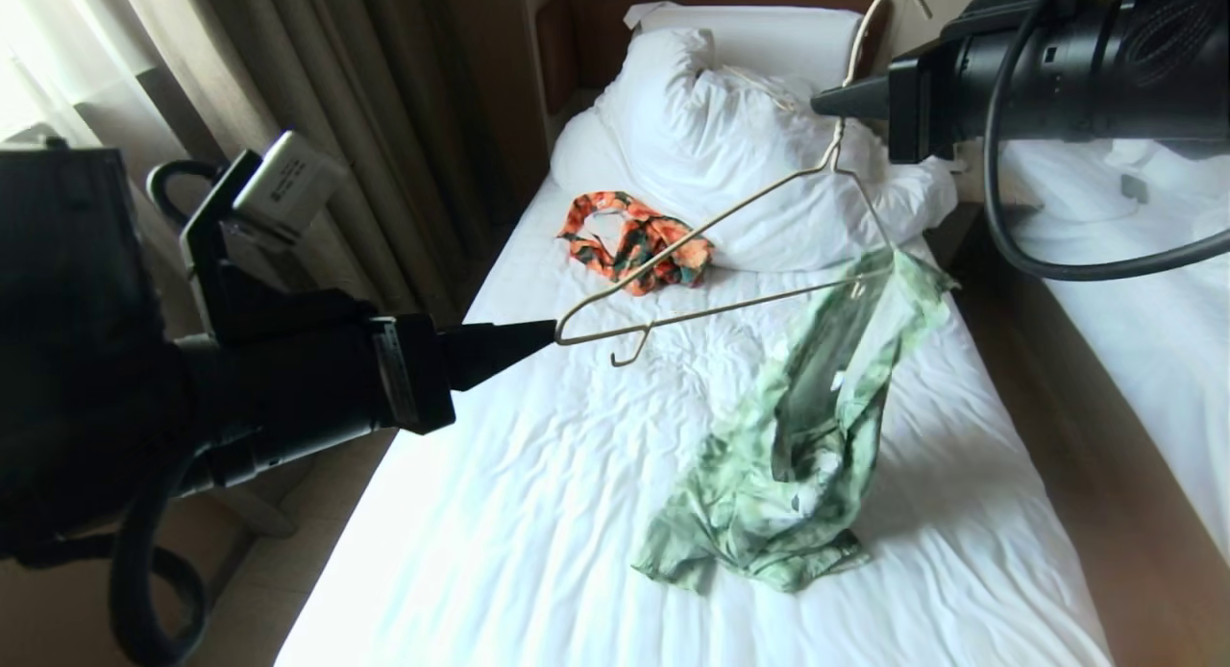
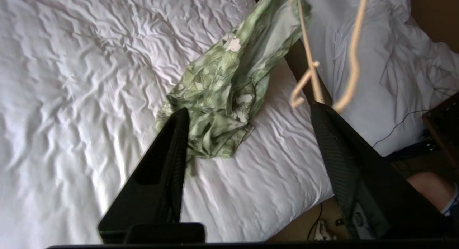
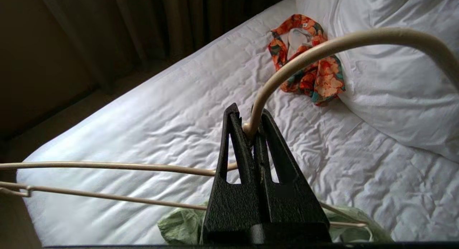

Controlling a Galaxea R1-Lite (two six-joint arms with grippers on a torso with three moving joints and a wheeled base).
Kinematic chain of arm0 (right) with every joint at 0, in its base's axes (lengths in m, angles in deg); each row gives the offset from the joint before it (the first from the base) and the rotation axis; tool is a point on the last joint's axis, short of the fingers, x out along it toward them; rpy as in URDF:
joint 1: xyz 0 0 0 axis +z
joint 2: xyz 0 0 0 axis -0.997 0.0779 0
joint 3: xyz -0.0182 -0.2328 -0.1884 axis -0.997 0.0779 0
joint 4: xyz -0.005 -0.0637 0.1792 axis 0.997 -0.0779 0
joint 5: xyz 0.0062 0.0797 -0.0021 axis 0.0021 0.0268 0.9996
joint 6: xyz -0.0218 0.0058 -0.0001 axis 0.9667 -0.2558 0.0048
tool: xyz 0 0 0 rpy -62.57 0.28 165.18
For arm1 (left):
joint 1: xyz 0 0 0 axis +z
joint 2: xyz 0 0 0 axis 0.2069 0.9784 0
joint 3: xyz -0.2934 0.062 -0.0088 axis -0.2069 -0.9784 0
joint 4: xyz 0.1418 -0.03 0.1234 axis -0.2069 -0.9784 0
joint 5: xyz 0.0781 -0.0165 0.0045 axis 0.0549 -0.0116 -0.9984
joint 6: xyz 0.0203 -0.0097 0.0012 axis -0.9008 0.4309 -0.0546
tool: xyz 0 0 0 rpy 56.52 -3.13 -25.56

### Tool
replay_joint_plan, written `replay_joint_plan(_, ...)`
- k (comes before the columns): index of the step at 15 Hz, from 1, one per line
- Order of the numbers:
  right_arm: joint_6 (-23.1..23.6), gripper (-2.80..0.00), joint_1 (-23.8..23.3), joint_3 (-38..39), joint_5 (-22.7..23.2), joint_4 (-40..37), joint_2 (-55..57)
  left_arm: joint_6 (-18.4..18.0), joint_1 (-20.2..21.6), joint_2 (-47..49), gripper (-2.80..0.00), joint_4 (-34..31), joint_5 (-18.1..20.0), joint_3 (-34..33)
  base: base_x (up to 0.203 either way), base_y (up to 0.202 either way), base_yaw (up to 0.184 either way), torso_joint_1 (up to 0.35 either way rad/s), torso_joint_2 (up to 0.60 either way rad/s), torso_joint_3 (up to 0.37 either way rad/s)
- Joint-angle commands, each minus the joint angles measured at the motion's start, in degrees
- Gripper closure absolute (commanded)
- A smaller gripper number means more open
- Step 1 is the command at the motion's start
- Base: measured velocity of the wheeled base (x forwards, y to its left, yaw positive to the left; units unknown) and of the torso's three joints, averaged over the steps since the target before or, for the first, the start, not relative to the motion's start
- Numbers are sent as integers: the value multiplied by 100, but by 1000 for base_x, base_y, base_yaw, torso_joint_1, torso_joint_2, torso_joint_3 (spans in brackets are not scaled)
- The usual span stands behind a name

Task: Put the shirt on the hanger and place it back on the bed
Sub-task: Take the clothes hanger out of the clothes, then place the hanger on the bed

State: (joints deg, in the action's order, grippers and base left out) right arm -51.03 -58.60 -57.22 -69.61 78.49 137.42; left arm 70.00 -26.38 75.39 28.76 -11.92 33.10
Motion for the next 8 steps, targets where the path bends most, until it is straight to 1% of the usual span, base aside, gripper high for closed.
replay_joint_plan(1,5,0,41,204,1,209,50,25,5,-308,0,59,-6,-340,0,0,0,0,0,0)
replay_joint_plan(3,1,0,49,293,-6,298,118,102,117,-593,0,213,-2,-672,0,0,0,0,0,0)
replay_joint_plan(6,-13,0,46,350,-15,306,284,130,496,-1159,0,214,28,-1199,0,0,0,0,0,0)
replay_joint_plan(8,-92,0,13,473,-185,299,477,137,583,-1503,0,204,26,-1579,0,0,0,0,0,0)
